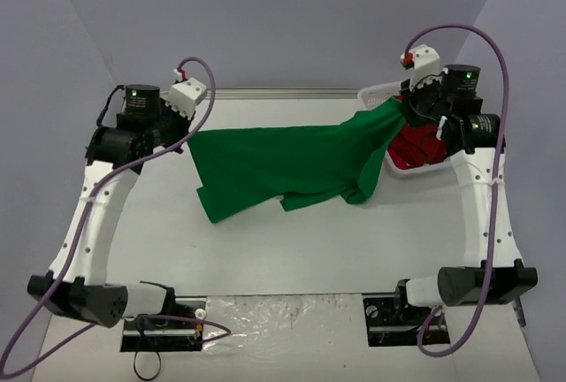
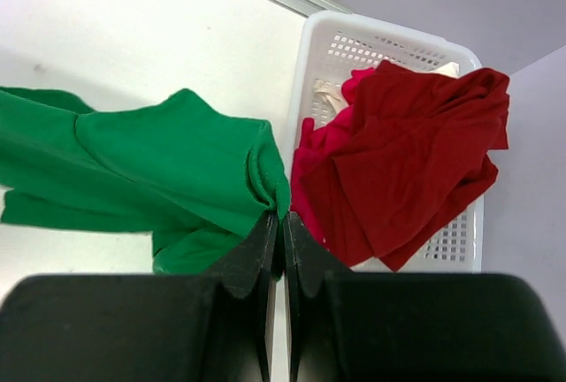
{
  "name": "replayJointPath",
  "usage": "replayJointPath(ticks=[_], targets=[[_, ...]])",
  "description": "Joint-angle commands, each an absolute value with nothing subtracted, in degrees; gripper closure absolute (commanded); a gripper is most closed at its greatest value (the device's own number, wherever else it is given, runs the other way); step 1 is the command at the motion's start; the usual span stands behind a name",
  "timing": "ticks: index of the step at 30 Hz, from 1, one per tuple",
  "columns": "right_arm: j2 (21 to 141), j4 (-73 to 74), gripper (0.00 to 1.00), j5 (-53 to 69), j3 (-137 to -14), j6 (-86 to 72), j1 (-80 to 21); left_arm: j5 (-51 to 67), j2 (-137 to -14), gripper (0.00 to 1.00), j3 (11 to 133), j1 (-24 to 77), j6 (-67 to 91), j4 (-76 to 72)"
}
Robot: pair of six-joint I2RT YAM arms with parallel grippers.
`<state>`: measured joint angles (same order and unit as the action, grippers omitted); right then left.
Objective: Fold and stack the t-shirts
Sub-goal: Flatten out the tshirt
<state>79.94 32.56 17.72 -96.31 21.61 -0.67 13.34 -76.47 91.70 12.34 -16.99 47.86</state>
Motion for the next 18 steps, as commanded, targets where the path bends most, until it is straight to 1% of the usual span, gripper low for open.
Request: replayJointPath(ticks=[1, 3, 6, 7, 10, 14, 18], targets=[[69.6, 35.3, 1.0, 20.1, -95.2, 20.2, -0.3, 8.3, -66.5, 0.97, 91.8, 12.4, -15.2, 49.5], [64.0, 37.3, 1.0, 21.9, -93.3, 20.0, -0.3, 7.1, -60.9, 0.98, 89.9, 12.4, -15.2, 49.5], [59.3, 40.5, 1.0, 23.5, -93.2, 19.8, -0.3, 6.6, -56.4, 0.98, 89.7, 12.4, -14.8, 50.4], [57.0, 41.1, 1.0, 23.7, -93.7, 19.7, -0.3, 6.4, -54.1, 0.98, 90.2, 12.4, -14.7, 51.2], [54.8, 43.1, 1.0, 24.0, -97.6, 19.2, -0.3, 5.3, -51.1, 0.97, 93.0, 12.4, -14.8, 52.6], [55.7, 43.4, 1.0, 25.6, -102.6, 18.9, 1.4, 4.6, -49.9, 0.98, 96.8, 12.4, -15.3, 53.0], [60.7, 43.0, 1.0, 26.5, -109.9, 18.1, 1.3, 3.6, -52.1, 0.98, 100.9, 12.4, -15.7, 52.2]])
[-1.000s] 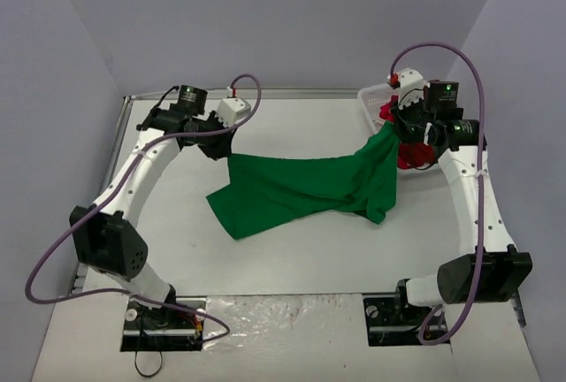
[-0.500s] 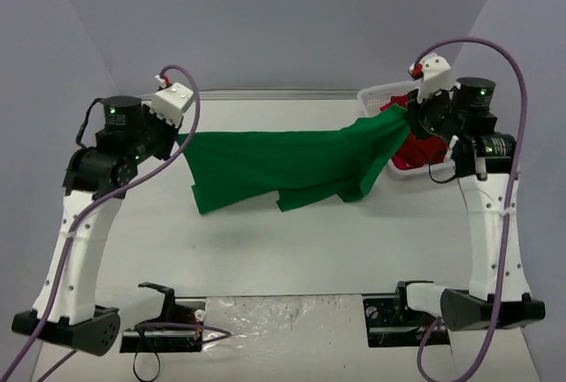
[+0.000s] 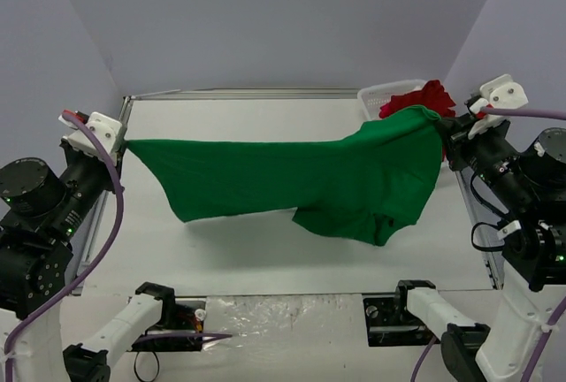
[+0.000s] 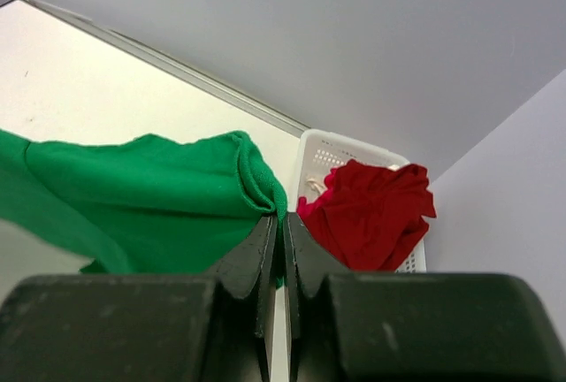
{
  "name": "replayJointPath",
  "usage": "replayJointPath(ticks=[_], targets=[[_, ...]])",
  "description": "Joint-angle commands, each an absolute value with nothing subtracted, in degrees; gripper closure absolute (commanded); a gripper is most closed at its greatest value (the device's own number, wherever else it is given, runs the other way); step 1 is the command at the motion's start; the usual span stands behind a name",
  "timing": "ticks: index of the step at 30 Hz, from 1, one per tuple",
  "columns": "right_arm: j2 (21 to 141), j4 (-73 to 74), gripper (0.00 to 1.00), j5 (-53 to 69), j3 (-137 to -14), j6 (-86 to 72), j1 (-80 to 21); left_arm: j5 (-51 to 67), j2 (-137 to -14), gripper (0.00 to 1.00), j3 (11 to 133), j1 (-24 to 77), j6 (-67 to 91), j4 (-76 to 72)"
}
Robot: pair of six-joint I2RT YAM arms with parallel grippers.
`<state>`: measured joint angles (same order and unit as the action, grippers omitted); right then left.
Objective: Fold and stack the t-shirts
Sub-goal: Flatten out the tshirt
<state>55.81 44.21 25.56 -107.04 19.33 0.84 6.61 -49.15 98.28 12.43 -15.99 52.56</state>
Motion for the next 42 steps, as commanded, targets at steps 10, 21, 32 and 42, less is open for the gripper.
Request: replayJointPath(ticks=[10, 21, 32, 42], targets=[[81.9, 33.1, 1.0, 20.8, -115.4, 17.7, 1.1, -3.6, -66.4, 0.98, 103.8, 12.3, -17.9, 40.2], [107.6, 23.5, 1.0, 12.0, -114.2, 22.9, -8.2, -16.4, -84.4, 0.98, 87.4, 6.2, -24.6, 15.7], [133.6, 22.9, 0.11, 4.1, -130.1, 23.8, -14.5, -24.2, -107.3, 0.06, 89.8, 3.2, -32.1, 3.5], [119.2, 18.6, 0.11, 3.3, -107.9, 23.9, -16.2, -17.2, -96.2, 0.06, 83.2, 4.0, -24.0, 12.0]])
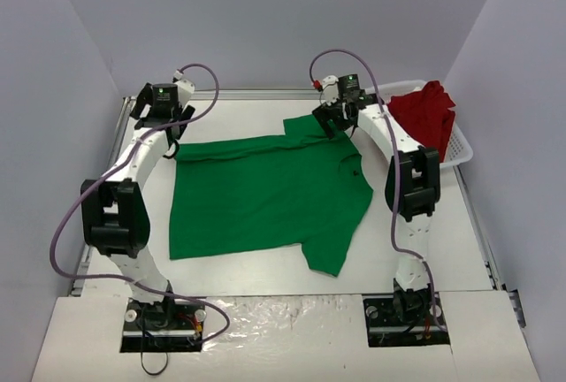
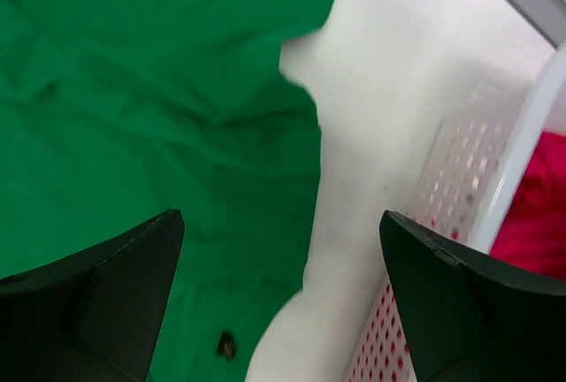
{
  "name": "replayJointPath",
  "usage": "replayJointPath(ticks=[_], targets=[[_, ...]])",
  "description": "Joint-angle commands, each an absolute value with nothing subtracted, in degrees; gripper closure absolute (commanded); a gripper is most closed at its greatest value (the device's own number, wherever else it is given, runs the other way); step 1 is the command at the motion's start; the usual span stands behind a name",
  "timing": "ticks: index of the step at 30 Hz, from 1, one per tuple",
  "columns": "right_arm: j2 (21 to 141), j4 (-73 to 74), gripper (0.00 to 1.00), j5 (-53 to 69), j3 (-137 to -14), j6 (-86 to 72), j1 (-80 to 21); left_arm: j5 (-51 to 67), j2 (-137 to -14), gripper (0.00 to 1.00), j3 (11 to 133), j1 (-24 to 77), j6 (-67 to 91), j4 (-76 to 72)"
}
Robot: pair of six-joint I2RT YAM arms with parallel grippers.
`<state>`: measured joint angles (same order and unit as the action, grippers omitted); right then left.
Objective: Fold and stack the t-shirts
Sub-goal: Flatten out the tshirt
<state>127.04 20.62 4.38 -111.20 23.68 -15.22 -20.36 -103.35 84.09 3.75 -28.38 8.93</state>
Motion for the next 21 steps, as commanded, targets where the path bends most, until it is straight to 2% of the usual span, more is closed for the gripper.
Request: replayJointPath(ticks=[1, 3, 4, 5, 6, 8, 9, 13, 21], targets=[[117.0, 18.6, 0.12, 3.6, -106.0, 23.9, -16.3, -15.3, -94.0, 0.06, 82.4, 4.0, -23.3, 14.5], [115.3, 18.5, 0.17, 4.6, -101.6, 23.6, -16.5, -9.7, -92.3, 0.06, 79.0, 4.0, -21.7, 15.6], [114.4, 18.5, 0.22, 4.7, -100.6, 23.6, -16.6, -8.3, -91.2, 0.06, 78.0, 4.0, -21.2, 16.0], [114.3, 18.5, 0.31, 4.9, -99.4, 23.2, -16.6, -5.2, -91.1, 0.06, 77.2, 4.0, -20.6, 16.3], [114.3, 18.5, 0.65, 5.0, -99.2, 23.1, -16.6, -3.7, -91.1, 0.06, 76.4, 4.0, -19.4, 17.0], [114.8, 18.5, 0.94, 4.9, -99.9, 23.1, -16.6, -0.6, -91.7, 0.06, 76.2, 4.0, -18.5, 17.6], [115.1, 18.5, 1.0, 4.9, -100.5, 22.9, -16.7, 0.0, -91.9, 0.06, 76.3, 3.9, -17.9, 17.9], [119.4, 19.6, 1.0, 5.2, -106.2, 21.4, -16.7, 1.8, -94.1, 0.03, 77.3, 3.9, -16.3, 18.3], [135.4, 25.0, 1.0, 7.5, -127.3, 19.6, -16.7, 0.6, -98.3, 0.03, 79.3, 3.7, -15.8, 16.9]])
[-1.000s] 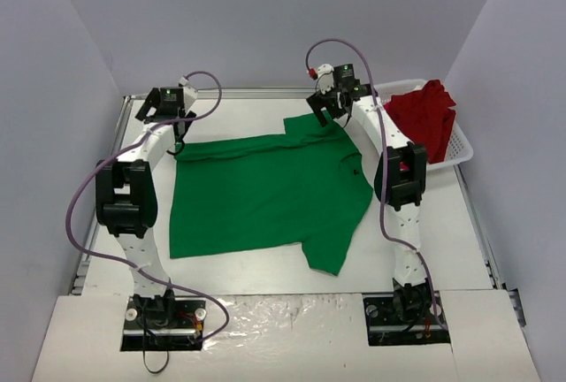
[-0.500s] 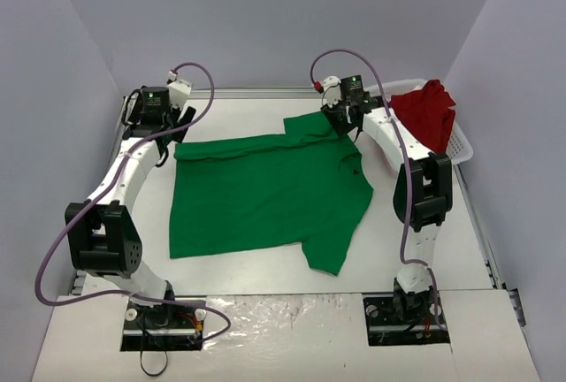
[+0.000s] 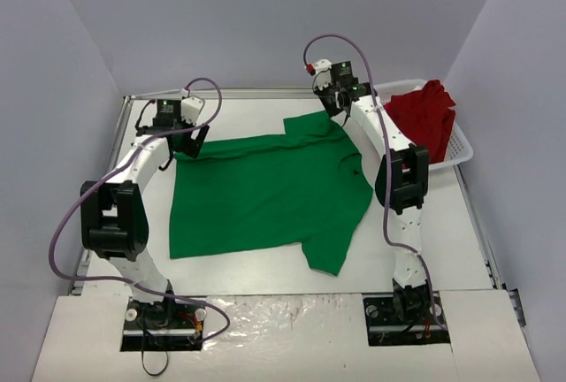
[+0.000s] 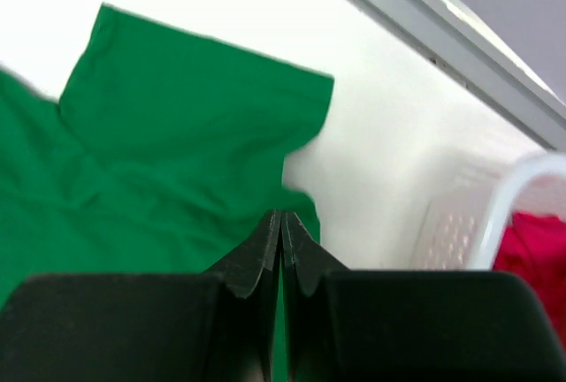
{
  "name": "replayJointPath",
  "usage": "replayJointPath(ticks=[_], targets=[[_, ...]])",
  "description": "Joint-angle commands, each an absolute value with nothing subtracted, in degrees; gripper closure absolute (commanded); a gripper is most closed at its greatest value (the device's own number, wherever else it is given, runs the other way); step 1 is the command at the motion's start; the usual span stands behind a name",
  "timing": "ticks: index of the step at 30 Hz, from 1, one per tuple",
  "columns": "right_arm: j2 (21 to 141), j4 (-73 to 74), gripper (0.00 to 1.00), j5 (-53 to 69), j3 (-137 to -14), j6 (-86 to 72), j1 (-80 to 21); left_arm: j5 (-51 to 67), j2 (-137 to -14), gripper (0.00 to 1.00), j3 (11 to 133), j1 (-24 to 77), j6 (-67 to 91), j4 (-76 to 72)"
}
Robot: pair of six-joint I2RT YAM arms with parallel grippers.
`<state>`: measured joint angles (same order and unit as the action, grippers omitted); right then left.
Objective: Fold and stack the t-shirts
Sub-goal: Flatten out the tshirt
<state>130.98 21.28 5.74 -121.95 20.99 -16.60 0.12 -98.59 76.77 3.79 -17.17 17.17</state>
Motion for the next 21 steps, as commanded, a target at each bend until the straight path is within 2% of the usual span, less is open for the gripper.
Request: replayJointPath(ticks=[1, 11, 21], targets=[[136.7, 25.5, 1.0, 7.7, -130.8, 19.1, -16.8, -0.6, -98.5, 0.03, 79.3, 3.7, -15.7, 16.7], [147.1, 25.6, 1.0, 9.8, -138.2, 15.8, -17.2, -1.0, -101.2, 0.03, 80.9, 3.1, -14.9, 16.8], [150.4, 25.5, 1.0, 11.6, -134.6, 15.8, -17.4, -1.0, -102.3, 0.03, 80.0, 3.0, -13.9, 16.1]])
